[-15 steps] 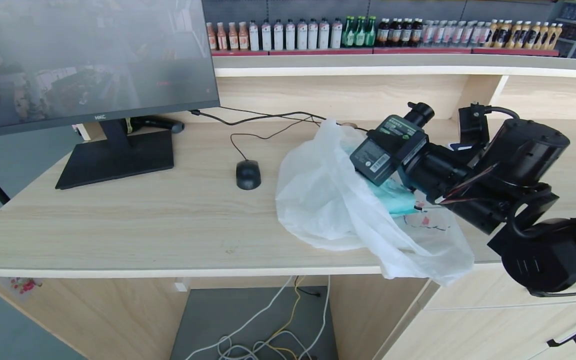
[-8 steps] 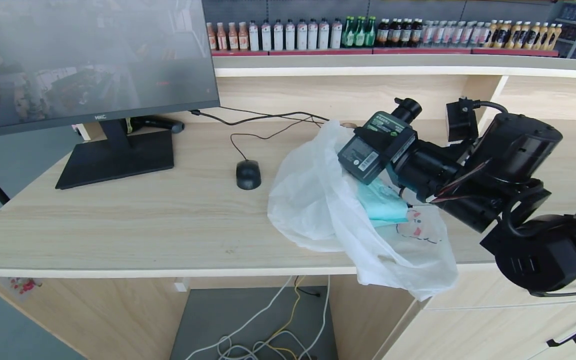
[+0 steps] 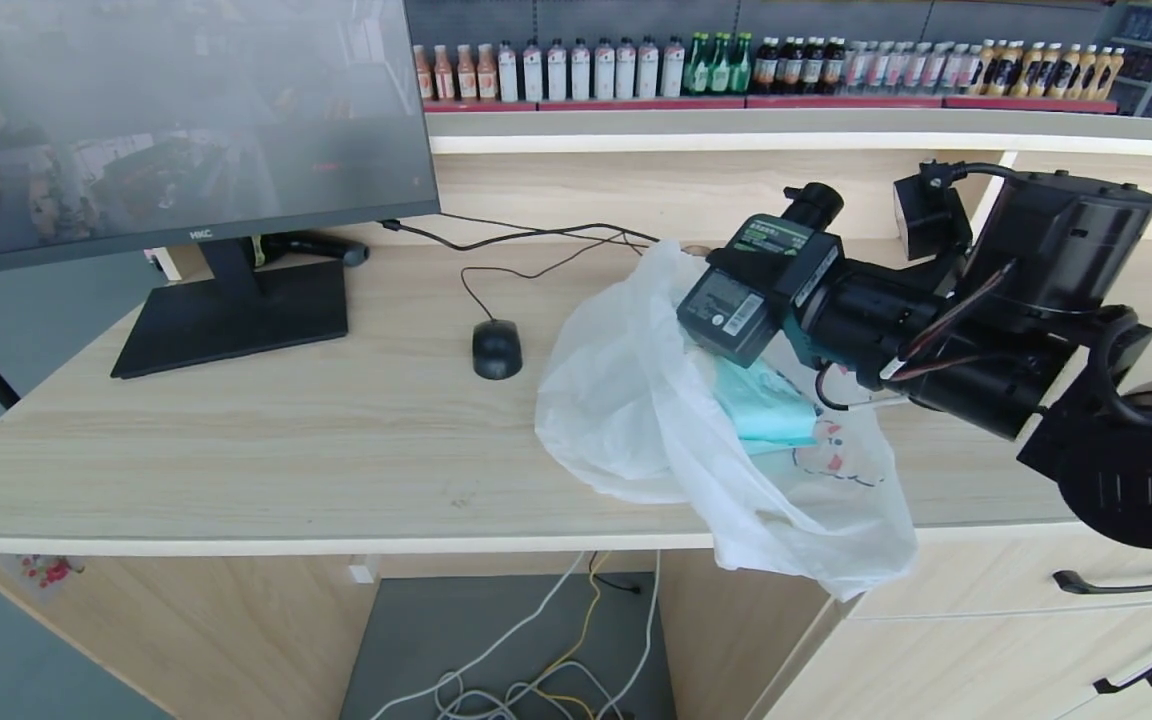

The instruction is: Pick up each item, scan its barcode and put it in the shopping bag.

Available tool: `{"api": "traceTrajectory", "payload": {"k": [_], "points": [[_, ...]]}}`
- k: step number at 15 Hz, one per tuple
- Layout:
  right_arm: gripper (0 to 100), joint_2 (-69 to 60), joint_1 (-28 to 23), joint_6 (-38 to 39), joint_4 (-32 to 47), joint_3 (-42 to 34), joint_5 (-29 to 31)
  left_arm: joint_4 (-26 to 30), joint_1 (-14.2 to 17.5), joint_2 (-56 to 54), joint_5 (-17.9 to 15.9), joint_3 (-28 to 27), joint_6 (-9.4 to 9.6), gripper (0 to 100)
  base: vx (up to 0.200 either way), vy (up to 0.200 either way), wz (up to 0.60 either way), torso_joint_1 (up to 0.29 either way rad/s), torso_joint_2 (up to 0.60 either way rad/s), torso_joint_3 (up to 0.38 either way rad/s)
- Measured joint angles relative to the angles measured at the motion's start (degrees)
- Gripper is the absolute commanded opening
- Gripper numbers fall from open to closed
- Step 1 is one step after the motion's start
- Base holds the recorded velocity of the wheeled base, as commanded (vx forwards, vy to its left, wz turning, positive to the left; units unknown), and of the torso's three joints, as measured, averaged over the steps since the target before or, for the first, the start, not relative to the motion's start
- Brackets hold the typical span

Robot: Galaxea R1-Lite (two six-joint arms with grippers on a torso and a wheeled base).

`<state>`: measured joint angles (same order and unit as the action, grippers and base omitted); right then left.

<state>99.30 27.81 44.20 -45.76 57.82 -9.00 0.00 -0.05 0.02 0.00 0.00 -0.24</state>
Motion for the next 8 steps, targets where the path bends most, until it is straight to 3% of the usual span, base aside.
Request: {"api": "traceTrajectory", "payload": {"k": [8], "points": [[0,-0.05,3.15,0.38,3.78,-0.05,1.08,0.00,-0.02,0.00,0.00,0.00,0.04,100,0.000,0.000,0.00,0.000,0.00,0.000]]}}
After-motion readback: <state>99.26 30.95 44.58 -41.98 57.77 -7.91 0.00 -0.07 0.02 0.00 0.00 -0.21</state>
